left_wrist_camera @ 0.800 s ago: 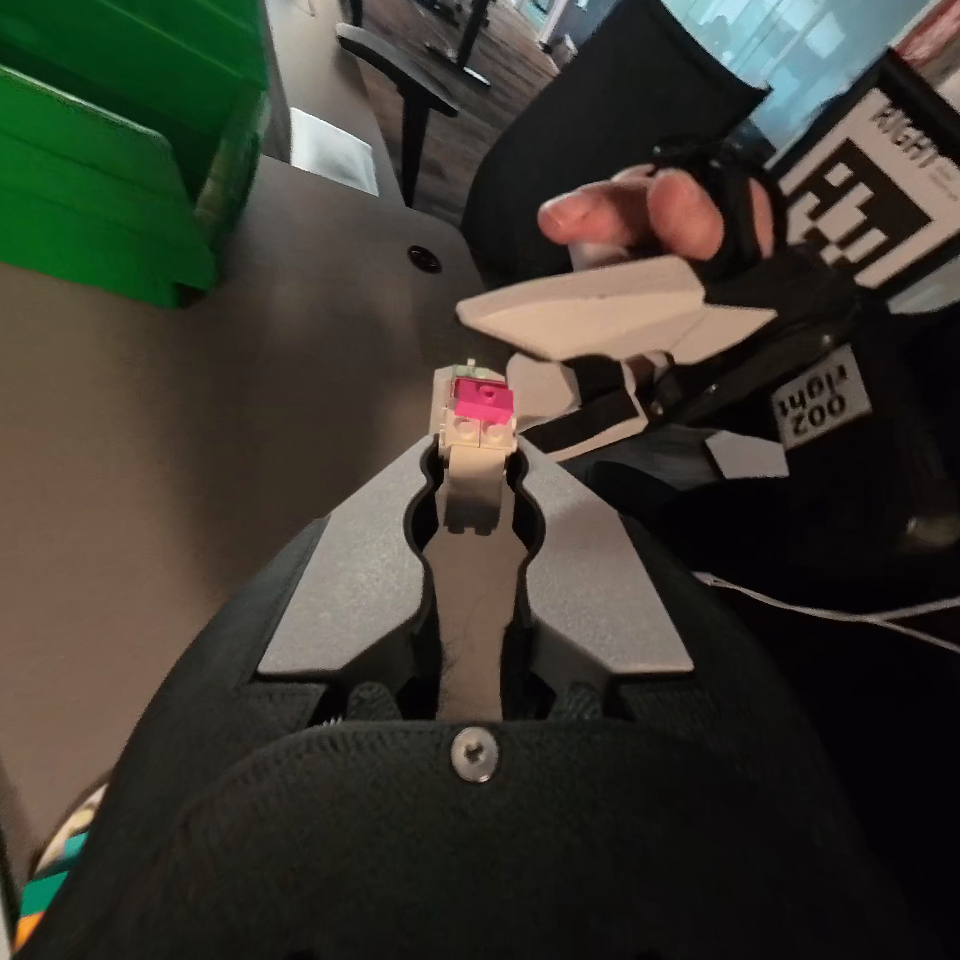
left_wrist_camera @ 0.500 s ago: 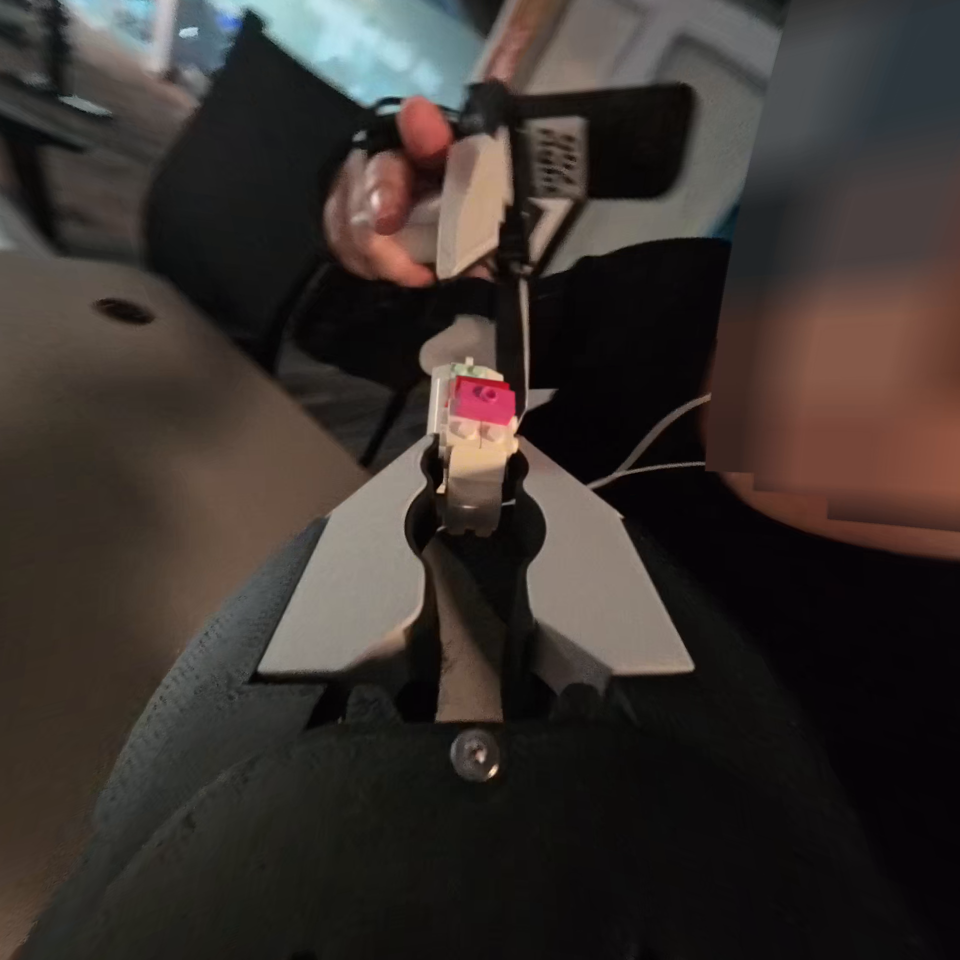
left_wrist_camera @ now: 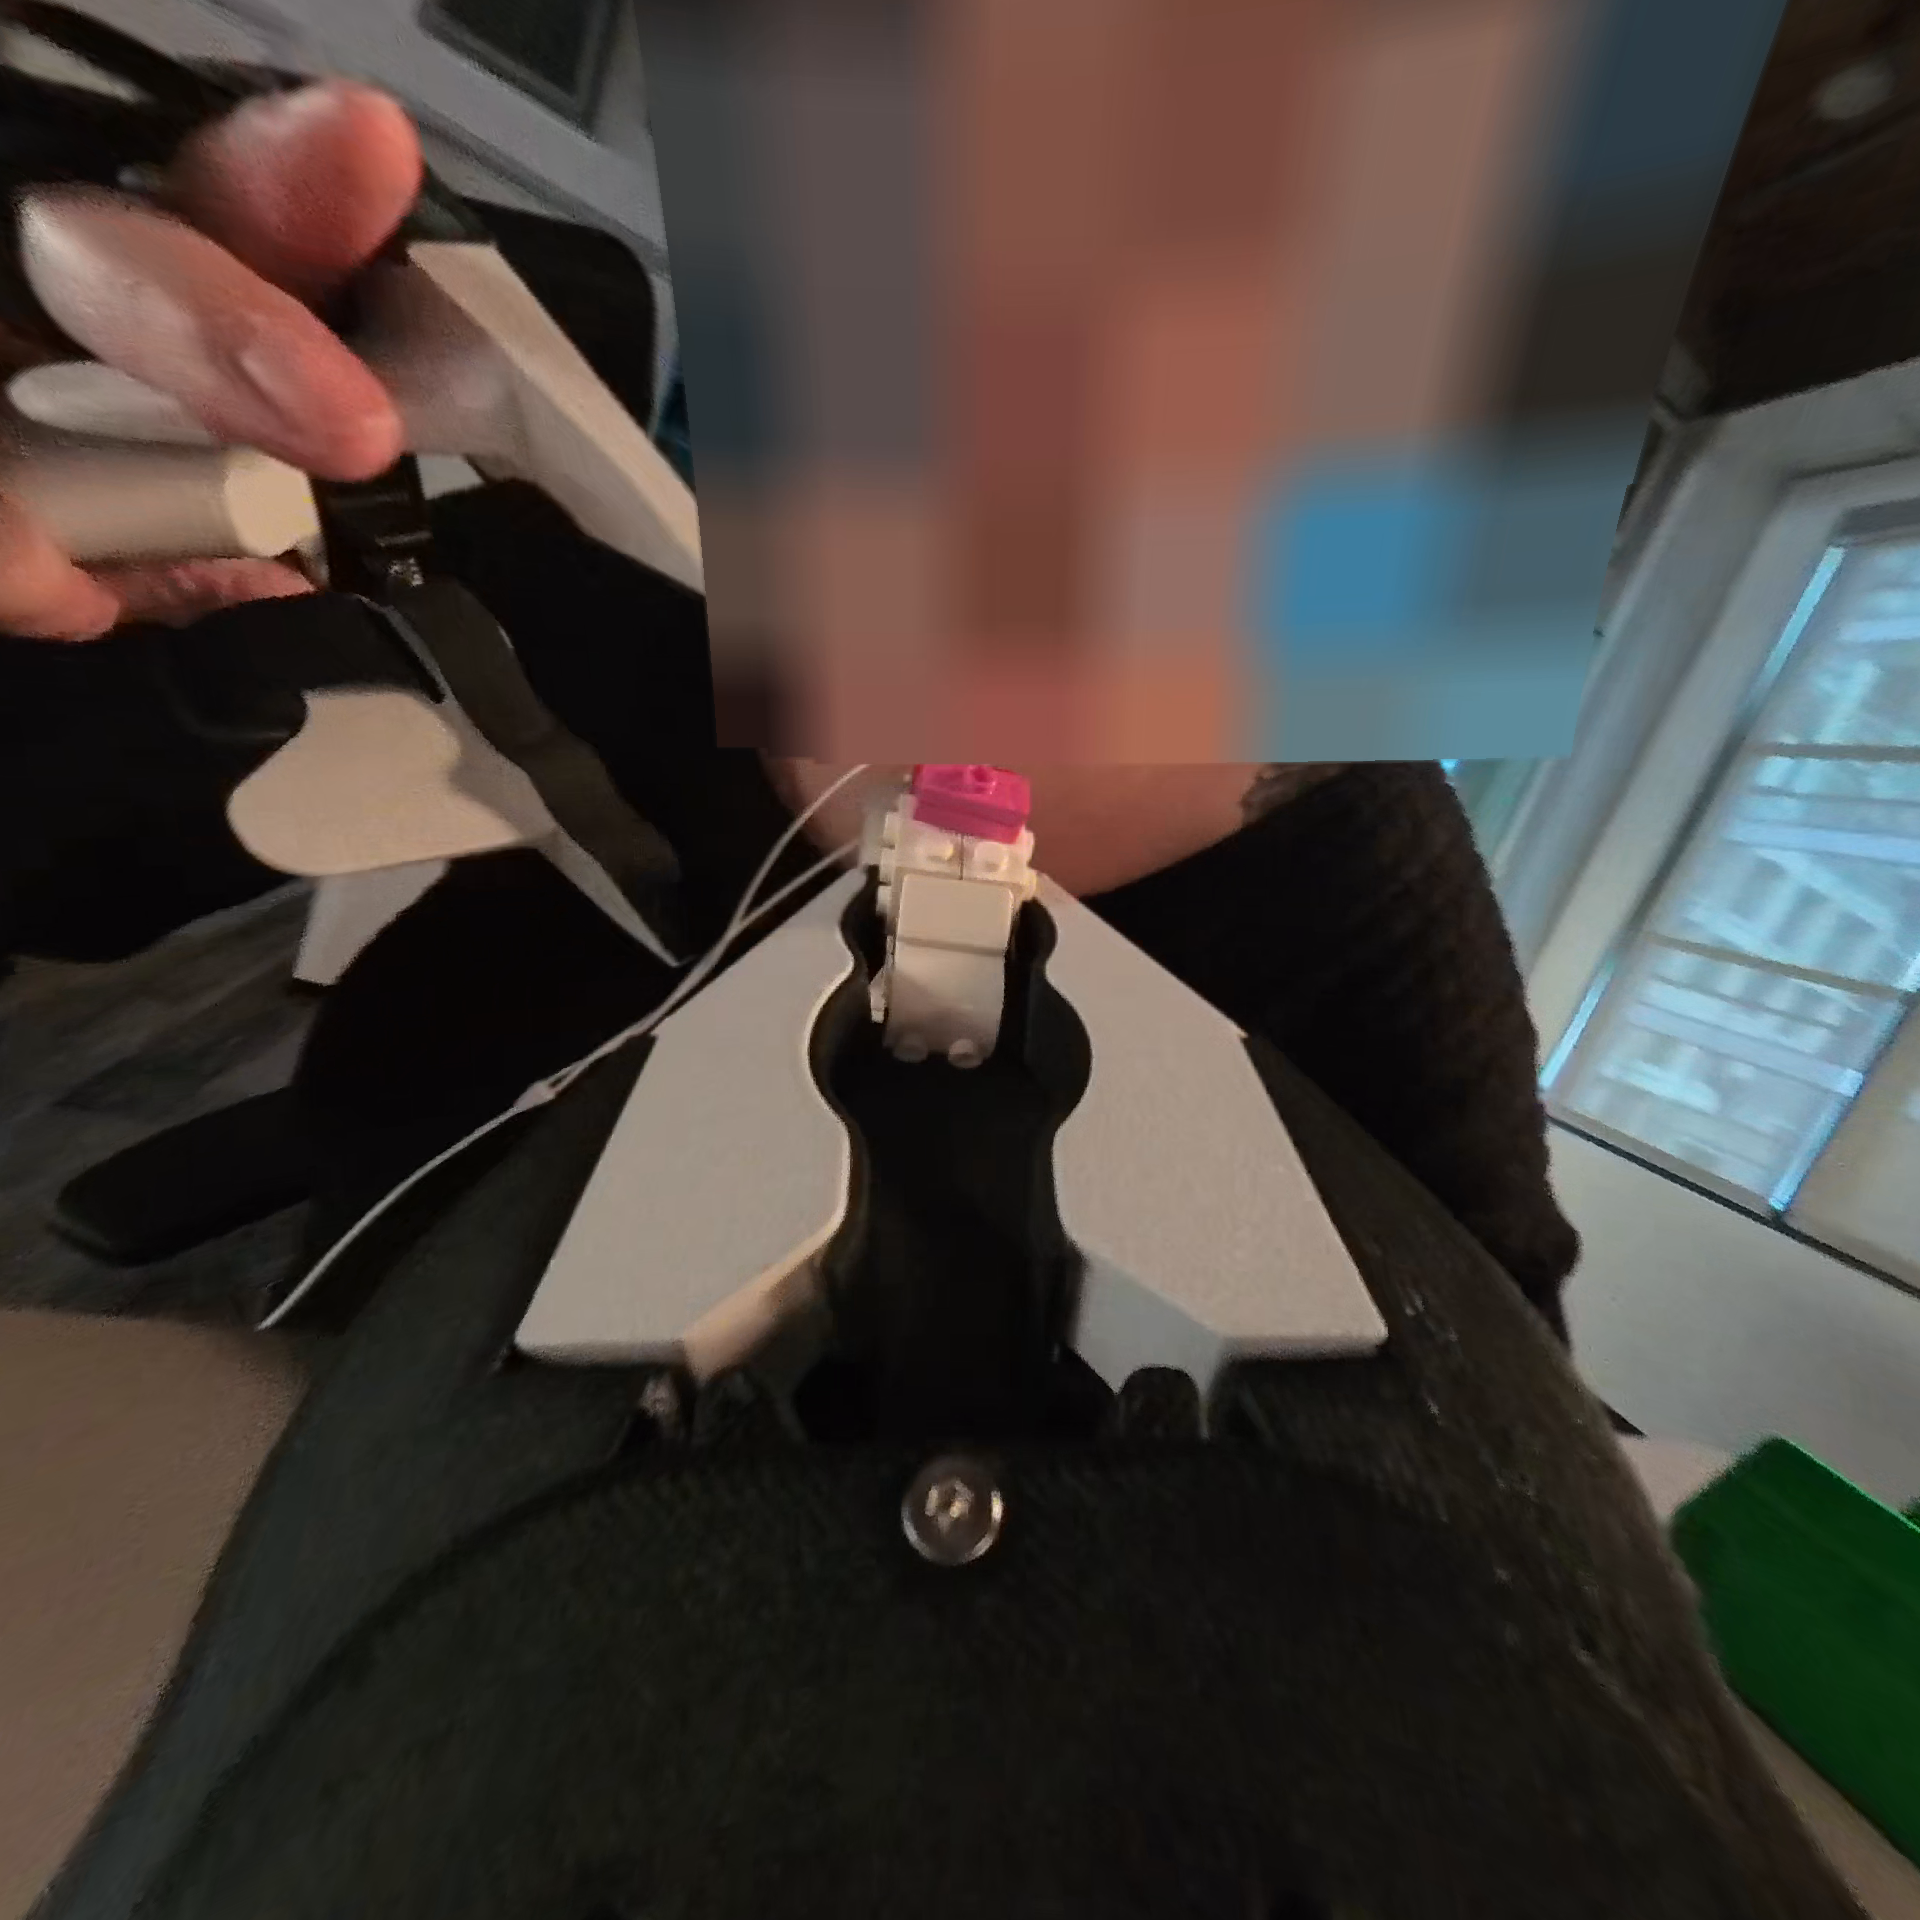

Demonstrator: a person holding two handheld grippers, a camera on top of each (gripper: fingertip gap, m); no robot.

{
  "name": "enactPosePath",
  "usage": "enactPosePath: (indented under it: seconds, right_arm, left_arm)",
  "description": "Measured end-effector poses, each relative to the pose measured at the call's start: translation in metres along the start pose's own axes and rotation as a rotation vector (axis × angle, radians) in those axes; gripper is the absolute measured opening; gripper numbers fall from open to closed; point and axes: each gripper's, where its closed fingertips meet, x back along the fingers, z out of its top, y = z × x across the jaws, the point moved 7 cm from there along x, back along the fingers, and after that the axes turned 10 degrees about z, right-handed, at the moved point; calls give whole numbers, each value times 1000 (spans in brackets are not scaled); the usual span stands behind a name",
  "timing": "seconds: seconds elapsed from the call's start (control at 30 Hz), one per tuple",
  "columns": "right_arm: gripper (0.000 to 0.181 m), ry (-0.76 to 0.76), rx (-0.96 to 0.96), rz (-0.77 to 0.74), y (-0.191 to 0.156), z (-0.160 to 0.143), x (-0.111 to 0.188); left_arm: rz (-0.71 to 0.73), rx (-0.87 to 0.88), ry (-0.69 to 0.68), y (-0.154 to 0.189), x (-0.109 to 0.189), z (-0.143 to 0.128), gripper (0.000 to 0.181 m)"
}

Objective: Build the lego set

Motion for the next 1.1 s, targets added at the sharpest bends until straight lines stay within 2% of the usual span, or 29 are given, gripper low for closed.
enactPosePath:
  seconds: [0.17, 0.3, 0.6, 0.73, 0.8, 1.1]
  right_arm:
    - [75, 189, -32, 56, 3, 18, -10]
    - [74, 262, -46, 71, 7, 21, -17]
    - [85, 180, 14, 60, 3, 13, -35]
    - [101, 153, 26, 25, 2, 13, -45]
    - [103, 180, 20, 2, 4, 16, -47]
    - [77, 241, 7, -85, 5, 18, -49]
  left_arm:
    - [-99, -2, -39, 8, -10, -3, 23]
    - [-166, -8, -8, 12, -11, -2, 23]
    - [-195, 4, 39, 9, -7, 0, 23]
    - [-210, -8, 67, 10, -5, 2, 23]
    - [-208, -11, 71, 9, -4, 2, 23]
    - [-206, -12, 91, 6, -4, 2, 23]
